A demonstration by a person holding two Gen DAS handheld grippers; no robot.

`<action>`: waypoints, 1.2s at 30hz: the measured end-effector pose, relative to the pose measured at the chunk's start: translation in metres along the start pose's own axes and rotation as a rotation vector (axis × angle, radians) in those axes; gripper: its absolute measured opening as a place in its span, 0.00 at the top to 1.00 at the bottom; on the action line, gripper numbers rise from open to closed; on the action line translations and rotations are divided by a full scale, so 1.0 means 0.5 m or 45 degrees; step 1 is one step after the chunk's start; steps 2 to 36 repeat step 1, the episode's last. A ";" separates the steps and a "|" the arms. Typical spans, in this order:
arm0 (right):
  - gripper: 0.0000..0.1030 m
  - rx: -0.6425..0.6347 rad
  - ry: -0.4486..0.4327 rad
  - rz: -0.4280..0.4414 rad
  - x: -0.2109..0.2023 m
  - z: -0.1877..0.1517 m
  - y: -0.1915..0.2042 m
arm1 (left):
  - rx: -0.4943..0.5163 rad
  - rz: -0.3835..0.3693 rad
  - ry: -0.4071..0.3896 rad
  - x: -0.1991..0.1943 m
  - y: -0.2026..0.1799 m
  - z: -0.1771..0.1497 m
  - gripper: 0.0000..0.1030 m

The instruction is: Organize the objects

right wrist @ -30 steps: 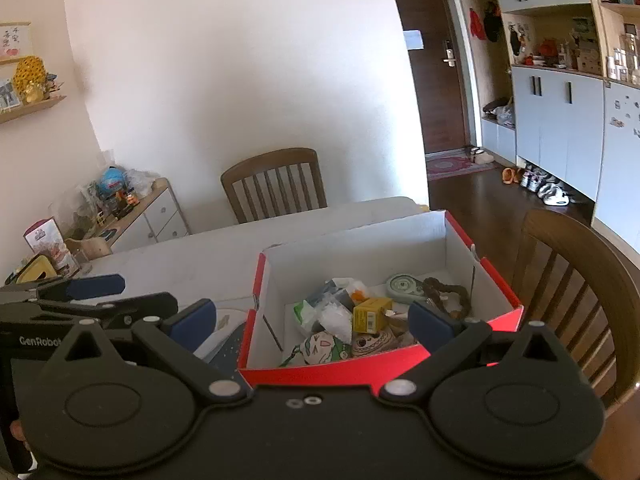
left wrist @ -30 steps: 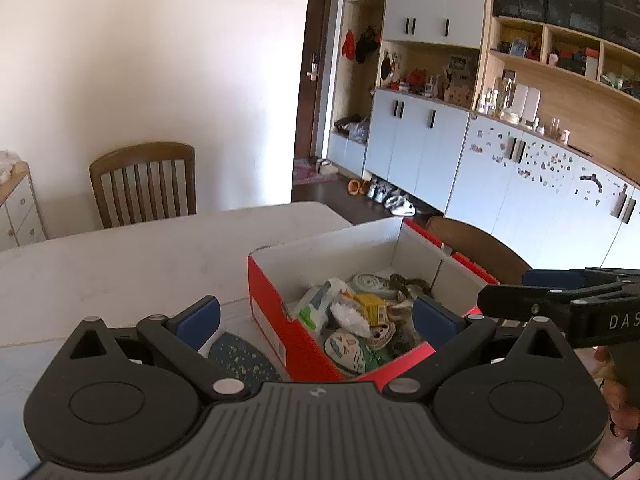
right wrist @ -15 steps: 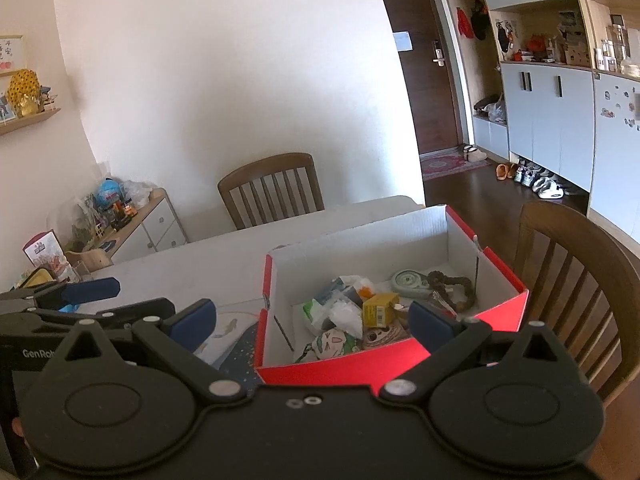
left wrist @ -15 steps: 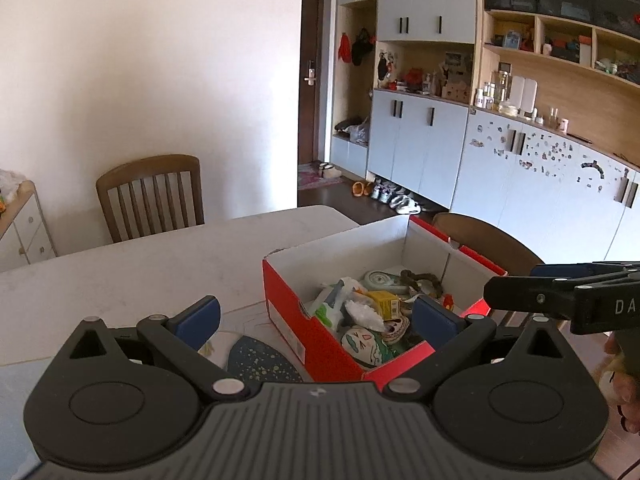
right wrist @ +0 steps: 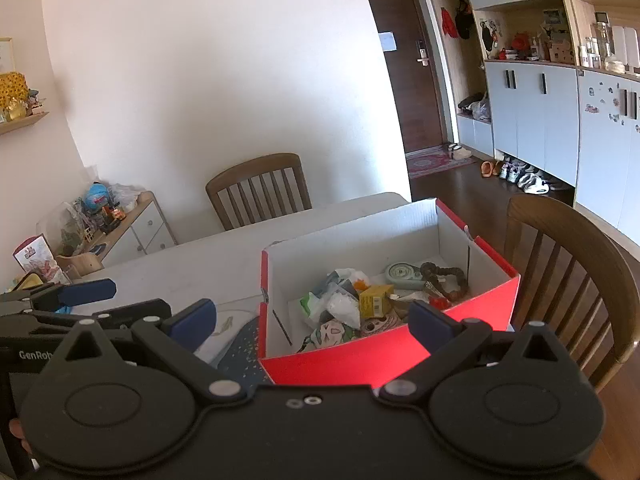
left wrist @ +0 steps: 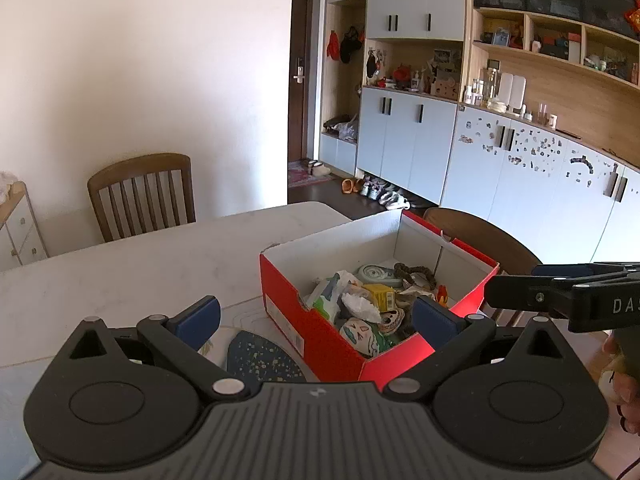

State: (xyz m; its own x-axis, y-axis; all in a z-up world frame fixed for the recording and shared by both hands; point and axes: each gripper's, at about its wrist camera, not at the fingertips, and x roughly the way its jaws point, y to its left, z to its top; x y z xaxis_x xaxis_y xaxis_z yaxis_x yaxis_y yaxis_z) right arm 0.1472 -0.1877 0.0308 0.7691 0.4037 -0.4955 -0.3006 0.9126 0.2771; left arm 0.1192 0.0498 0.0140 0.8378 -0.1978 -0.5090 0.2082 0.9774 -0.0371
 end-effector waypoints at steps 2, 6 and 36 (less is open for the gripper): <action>0.01 -0.001 -0.001 -0.002 0.000 -0.001 0.003 | -0.003 -0.004 0.001 -0.002 0.002 -0.001 0.00; 0.01 -0.001 -0.001 -0.002 0.000 -0.001 0.003 | -0.003 -0.004 0.001 -0.002 0.002 -0.001 0.00; 0.01 -0.001 -0.001 -0.002 0.000 -0.001 0.003 | -0.003 -0.004 0.001 -0.002 0.002 -0.001 0.00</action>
